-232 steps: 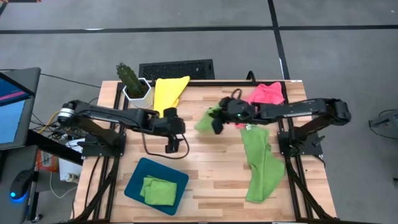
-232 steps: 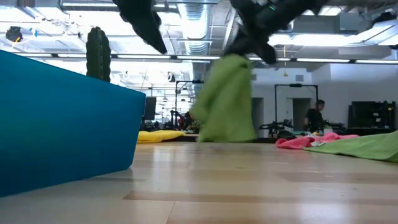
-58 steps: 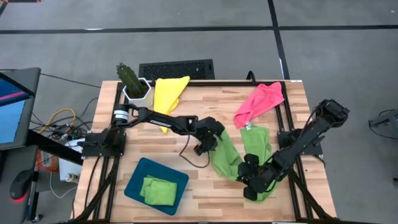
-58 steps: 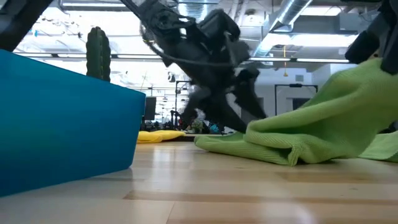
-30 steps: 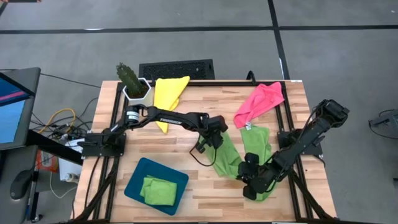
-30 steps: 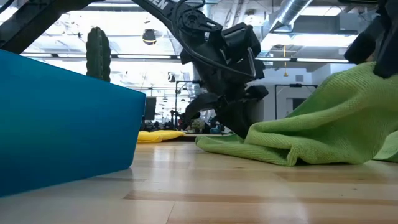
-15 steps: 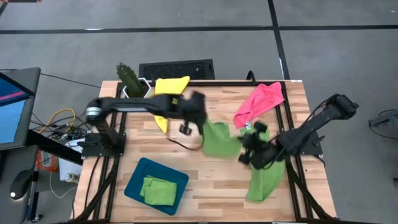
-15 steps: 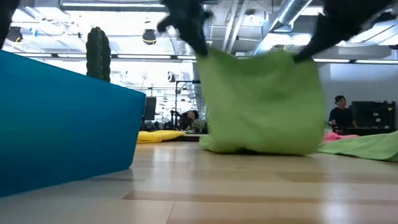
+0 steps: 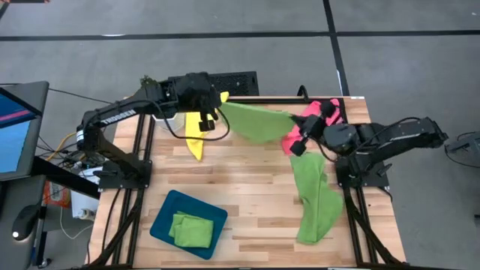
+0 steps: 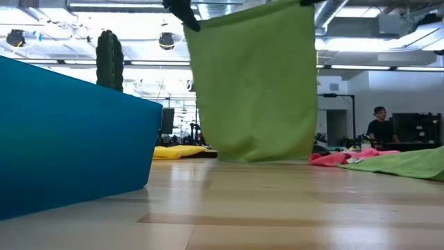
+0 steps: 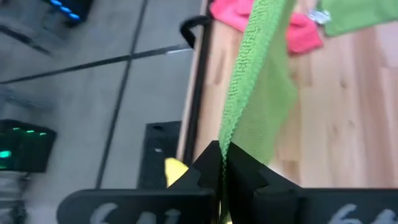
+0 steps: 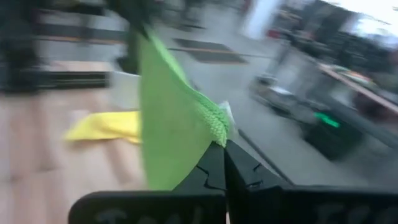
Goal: Fold microfiber towels
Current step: Fold the top green microfiber
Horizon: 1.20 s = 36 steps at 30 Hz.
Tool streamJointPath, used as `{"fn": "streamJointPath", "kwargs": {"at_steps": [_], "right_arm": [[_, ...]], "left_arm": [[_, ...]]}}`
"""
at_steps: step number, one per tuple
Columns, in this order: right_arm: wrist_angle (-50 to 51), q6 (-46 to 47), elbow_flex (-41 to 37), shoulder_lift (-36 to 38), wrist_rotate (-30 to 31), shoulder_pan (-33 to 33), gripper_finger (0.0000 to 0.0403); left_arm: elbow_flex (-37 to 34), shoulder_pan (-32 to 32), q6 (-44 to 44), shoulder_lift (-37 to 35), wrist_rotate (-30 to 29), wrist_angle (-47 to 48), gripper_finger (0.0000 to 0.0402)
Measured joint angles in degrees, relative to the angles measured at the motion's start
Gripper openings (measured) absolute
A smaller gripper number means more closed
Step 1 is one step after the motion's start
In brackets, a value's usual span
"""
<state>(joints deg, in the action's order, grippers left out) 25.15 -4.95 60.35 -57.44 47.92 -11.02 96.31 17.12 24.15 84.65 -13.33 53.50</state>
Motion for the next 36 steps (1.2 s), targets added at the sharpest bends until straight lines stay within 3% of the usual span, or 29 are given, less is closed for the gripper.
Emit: {"fn": "streamJointPath", "kwargs": {"at_steps": [3, 7, 9, 13, 18, 23, 26, 30, 36], "right_arm": [[0.0, -3.4, 1.4, -1.1, -2.8, 0.8, 0.0008], [-0.8, -7.7, 1.8, -1.1, 8.1, 3.9, 0.0015], [-1.6, -10.2, 1.7, -1.2, 9.3, 7.4, 0.0018], [-7.0, -14.4, 1.7, -1.2, 4.2, 17.6, 0.0011], [-19.7, -22.6, 1.7, -4.2, -2.9, 31.0, 0.0011], [-30.9, -27.0, 1.7, -8.1, -7.3, 37.9, 0.0018], [-31.0, -28.1, 1.7, -9.4, -7.7, 38.4, 0.0010], [-20.8, -24.6, 1.7, -10.4, -8.3, 36.3, 0.0007], [-2.9, -6.5, -3.4, -10.4, -14.3, 28.2, 0.0017]], "left_arm": [[0.0, -0.6, 2.9, 0.0, -0.3, 1.1, 0.0000], [0.0, 0.9, 7.8, -0.7, -5.7, -2.8, 0.0000], [0.1, 2.9, 10.2, -0.5, -6.3, -6.2, 0.0000], [0.0, 8.4, 15.3, 1.9, -5.1, -15.5, 0.0000], [0.0, 14.1, 27.7, 5.7, -6.3, -28.9, 0.0000], [0.1, 16.0, 31.9, 6.5, -7.4, -35.1, 0.0000], [0.3, 15.3, 30.7, 5.1, -8.2, -32.1, 0.0000], [0.4, 13.3, 24.2, 3.2, -8.4, -19.8, 0.0000], [-3.4, 9.8, 5.4, 3.0, 5.2, 4.9, 0.0000]]}}
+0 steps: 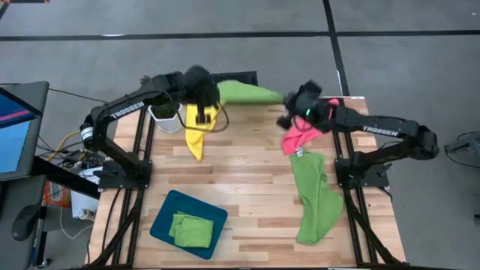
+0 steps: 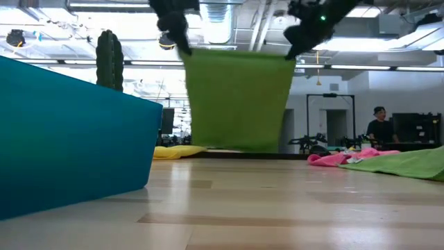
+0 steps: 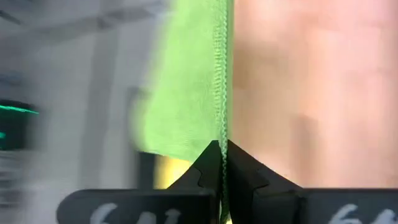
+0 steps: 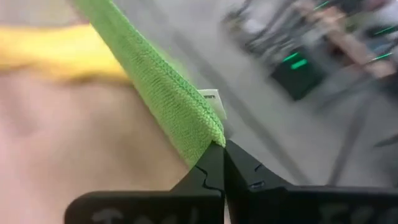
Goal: Fold microfiber towels
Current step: Fold the top green microfiber
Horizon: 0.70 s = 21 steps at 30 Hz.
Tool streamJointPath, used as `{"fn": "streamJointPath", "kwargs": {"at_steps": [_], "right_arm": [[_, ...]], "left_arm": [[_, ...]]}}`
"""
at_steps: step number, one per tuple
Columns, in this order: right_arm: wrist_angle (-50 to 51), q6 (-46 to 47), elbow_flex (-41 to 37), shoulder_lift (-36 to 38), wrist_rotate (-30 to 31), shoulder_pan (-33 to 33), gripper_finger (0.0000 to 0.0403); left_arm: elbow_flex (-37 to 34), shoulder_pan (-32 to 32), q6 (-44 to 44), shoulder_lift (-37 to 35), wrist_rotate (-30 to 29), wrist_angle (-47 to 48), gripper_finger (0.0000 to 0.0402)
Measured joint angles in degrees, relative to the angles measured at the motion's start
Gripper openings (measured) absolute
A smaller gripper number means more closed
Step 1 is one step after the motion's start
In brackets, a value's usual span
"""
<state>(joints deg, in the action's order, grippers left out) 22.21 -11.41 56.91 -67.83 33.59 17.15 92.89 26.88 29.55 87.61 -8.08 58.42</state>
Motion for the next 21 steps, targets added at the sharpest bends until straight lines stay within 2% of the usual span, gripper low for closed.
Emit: {"fn": "streamJointPath", "kwargs": {"at_steps": [2, 5, 12, 17, 21], "right_arm": [[4.0, 6.7, -2.7, 0.0, -1.3, -4.5, 0.0014], [5.2, 17.0, -7.6, 0.0, -2.4, -12.2, 0.0008], [2.7, 37.1, -15.8, 0.0, 0.6, -30.2, 0.0018], [2.4, 47.8, -16.4, 0.1, 1.5, -40.1, 0.0012], [3.4, 50.3, -16.4, 0.1, 3.4, -44.0, 0.0014]], "left_arm": [[-4.1, -2.1, -5.0, 0.0, 4.5, 2.2, 0.0000], [-11.9, -6.8, -9.9, 0.0, 7.1, 1.5, 0.0000], [-29.3, -20.3, -18.0, 0.0, 7.2, -13.3, 0.0000], [-34.2, -28.7, -27.5, 0.0, 5.8, -20.5, 0.0000], [-34.2, -31.8, -28.9, 0.0, -2.2, -21.4, 0.0000]]}}
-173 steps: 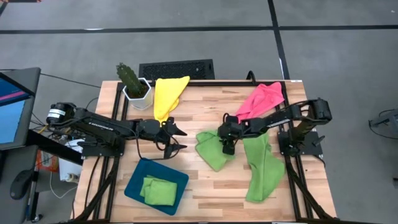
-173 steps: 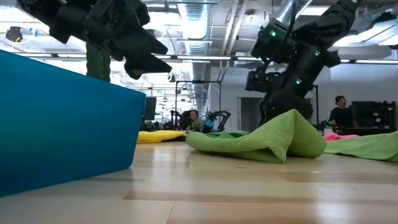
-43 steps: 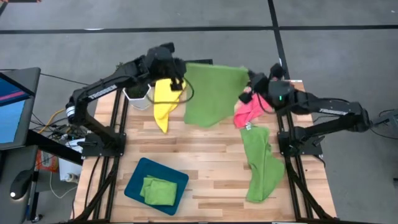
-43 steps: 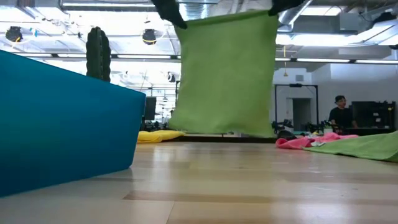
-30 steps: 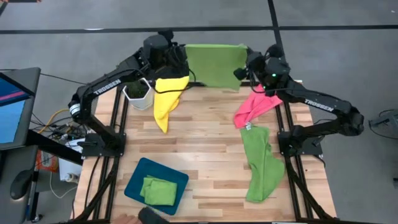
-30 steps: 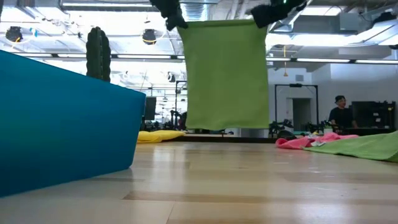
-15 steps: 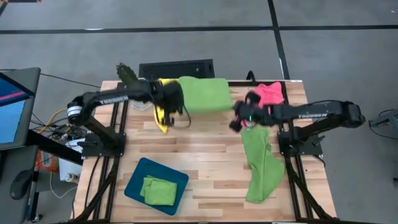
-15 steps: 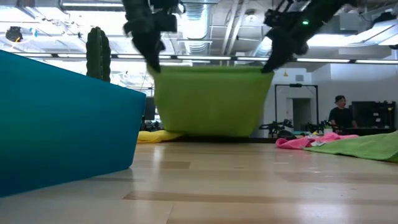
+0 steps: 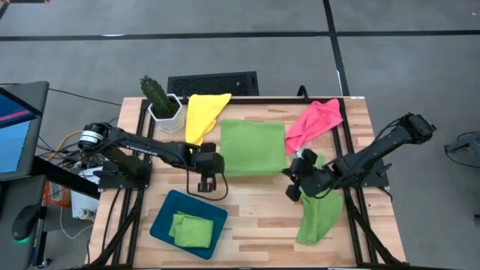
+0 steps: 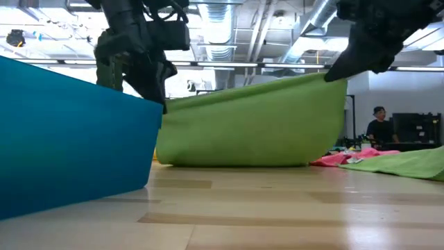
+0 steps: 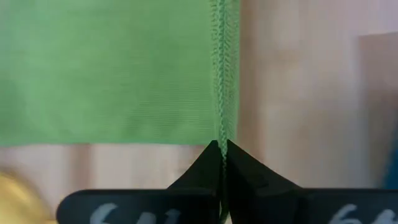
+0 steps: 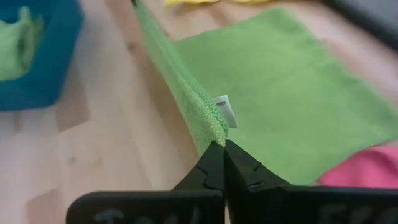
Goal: Fold microfiber towels
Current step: Fold the top green microfiber
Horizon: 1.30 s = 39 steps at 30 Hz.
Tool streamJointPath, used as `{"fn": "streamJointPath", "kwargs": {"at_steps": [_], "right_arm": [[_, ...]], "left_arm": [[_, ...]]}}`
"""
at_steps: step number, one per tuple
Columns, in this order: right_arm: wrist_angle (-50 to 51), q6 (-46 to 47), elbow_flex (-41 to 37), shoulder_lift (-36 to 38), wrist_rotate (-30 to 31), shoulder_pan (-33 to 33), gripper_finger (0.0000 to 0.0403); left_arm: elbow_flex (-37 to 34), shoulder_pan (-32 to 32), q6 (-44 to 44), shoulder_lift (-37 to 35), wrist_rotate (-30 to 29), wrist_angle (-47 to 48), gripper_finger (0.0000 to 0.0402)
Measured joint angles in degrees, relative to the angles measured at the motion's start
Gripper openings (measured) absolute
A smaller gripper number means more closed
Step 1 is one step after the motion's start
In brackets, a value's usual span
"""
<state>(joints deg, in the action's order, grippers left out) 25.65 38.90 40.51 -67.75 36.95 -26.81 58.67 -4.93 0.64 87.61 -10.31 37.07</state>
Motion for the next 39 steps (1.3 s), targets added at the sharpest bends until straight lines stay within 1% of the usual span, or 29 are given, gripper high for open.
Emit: {"fn": "streamJointPath", "kwargs": {"at_steps": [2, 4, 6, 8, 13, 16, 20, 21, 23, 26, 30, 34, 36, 37, 39], "right_arm": [[1.3, 0.1, 0.0, 0.0, 3.3, 0.5, 0.0018], [3.3, 0.1, 0.0, 0.0, 5.8, 2.4, 0.0022], [4.8, -0.1, 0.0, 0.0, 6.7, 5.7, 0.0021], [5.6, -1.7, 0.0, 0.0, 6.7, 9.4, 0.0018], [3.9, -7.8, 0.0, -0.9, 6.0, 18.4, 0.0019], [2.4, -11.3, 0.0, -1.5, 3.9, 23.1, 0.0027], [-1.7, -16.4, -0.1, -3.7, 1.5, 27.8, 0.0031], [-3.7, -17.4, 0.1, -4.8, 0.6, 28.8, 0.0031], [-4.1, -18.6, -0.2, -6.4, -2.2, 30.6, 0.0029], [-6.7, -20.8, 0.1, -9.7, -2.2, 32.3, 0.0027], [-8.8, -22.7, 0.1, -13.1, -2.2, 34.5, 0.0028], [-8.4, -22.6, 0.1, -14.3, -2.3, 35.6, 0.0027], [-6.9, -22.6, -0.1, -13.5, -2.3, 35.4, 0.0024], [-7.4, -22.5, 0.0, -13.2, -2.3, 35.2, 0.0023], [-6.5, -22.5, 0.1, -12.0, -2.3, 34.5, 0.0022]], "left_arm": [[0.0, 0.2, 2.2, -0.4, -4.0, -0.7, 0.0000], [0.0, 1.1, 5.8, -0.5, -7.3, -2.0, 0.0000], [0.0, 3.0, 8.8, -0.5, -9.8, -3.3, 0.0000], [0.0, 5.6, 10.5, -0.5, -10.3, -4.8, 0.0000], [0.0, 11.9, 13.7, -0.4, -6.7, -6.6, 0.0000], [0.0, 15.5, 16.2, -0.4, -5.1, -8.6, 0.0000], [0.0, 19.7, 18.6, -0.3, -2.4, -10.4, 0.0000], [0.0, 20.8, 19.1, -0.3, -1.1, -9.9, 0.0000], [-0.2, 22.3, 19.9, -0.2, 0.9, -10.2, 0.0000], [-0.1, 24.1, 20.8, -0.4, 0.9, -10.5, 0.0000], [-0.1, 25.9, 21.8, 0.2, 2.7, -12.3, 0.0000], [-0.2, 26.1, 22.6, 2.4, 3.5, -13.3, 0.0000], [0.0, 26.1, 23.2, 3.8, 3.0, -14.8, 0.0000], [-0.1, 26.1, 23.4, 3.9, 3.0, -14.1, 0.0000], [-0.1, 26.0, 23.7, 4.5, 1.6, -15.1, 0.0000]]}}
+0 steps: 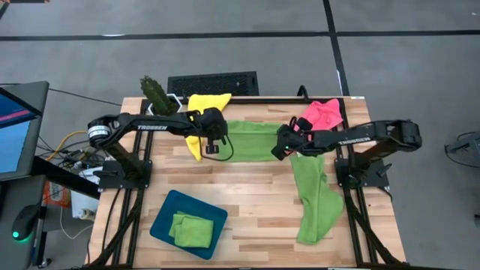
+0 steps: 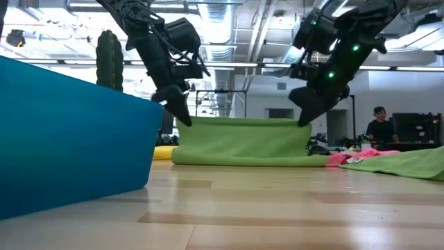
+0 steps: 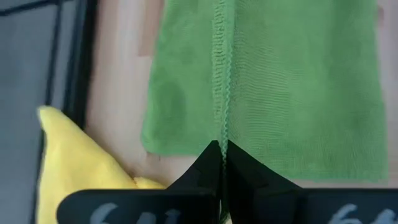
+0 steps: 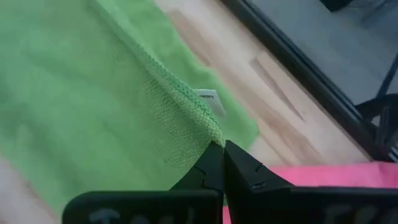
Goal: Fold microfiber towels
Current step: Fold the top green microfiber
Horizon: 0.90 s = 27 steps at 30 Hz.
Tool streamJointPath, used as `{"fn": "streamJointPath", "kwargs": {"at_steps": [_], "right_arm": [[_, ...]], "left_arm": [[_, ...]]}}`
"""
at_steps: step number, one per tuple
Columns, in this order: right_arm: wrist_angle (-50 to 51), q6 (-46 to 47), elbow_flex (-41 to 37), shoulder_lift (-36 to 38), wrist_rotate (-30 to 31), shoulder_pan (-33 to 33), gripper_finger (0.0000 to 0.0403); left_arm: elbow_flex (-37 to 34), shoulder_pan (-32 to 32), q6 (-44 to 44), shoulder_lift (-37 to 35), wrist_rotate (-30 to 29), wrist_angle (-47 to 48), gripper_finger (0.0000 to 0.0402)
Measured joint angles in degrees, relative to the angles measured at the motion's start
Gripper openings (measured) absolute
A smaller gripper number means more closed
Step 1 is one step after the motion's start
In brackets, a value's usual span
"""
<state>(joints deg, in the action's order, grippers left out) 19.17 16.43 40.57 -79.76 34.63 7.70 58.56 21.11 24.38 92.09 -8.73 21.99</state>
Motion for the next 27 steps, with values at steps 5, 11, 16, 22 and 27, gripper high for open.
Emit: {"fn": "streamJointPath", "kwargs": {"at_steps": [5, 11, 16, 22, 27], "right_arm": [[1.4, 1.5, 0.6, 5.1, 0.1, -2.7, 0.0023], [2.6, 1.6, 1.0, 7.8, -0.1, -4.1, 0.0022], [2.9, 2.6, 1.0, 4.5, -0.8, -2.7, 0.0024], [2.7, 2.6, 1.0, -0.7, -0.5, -0.9, 0.0027], [3.0, 2.6, 1.0, -1.7, 0.2, 0.1, 0.0022]], "left_arm": [[0.0, -0.1, -0.4, -0.2, -1.5, 0.6, 0.0000], [0.1, -0.1, -0.4, -0.2, -1.6, 0.6, 0.0000], [0.1, -0.1, -0.4, -0.2, -1.1, 0.0, 0.0000], [0.1, -0.1, 0.3, -0.1, -0.7, -1.1, 0.0000], [0.1, 0.2, 1.5, -0.1, -0.6, -3.7, 0.0000]]}}
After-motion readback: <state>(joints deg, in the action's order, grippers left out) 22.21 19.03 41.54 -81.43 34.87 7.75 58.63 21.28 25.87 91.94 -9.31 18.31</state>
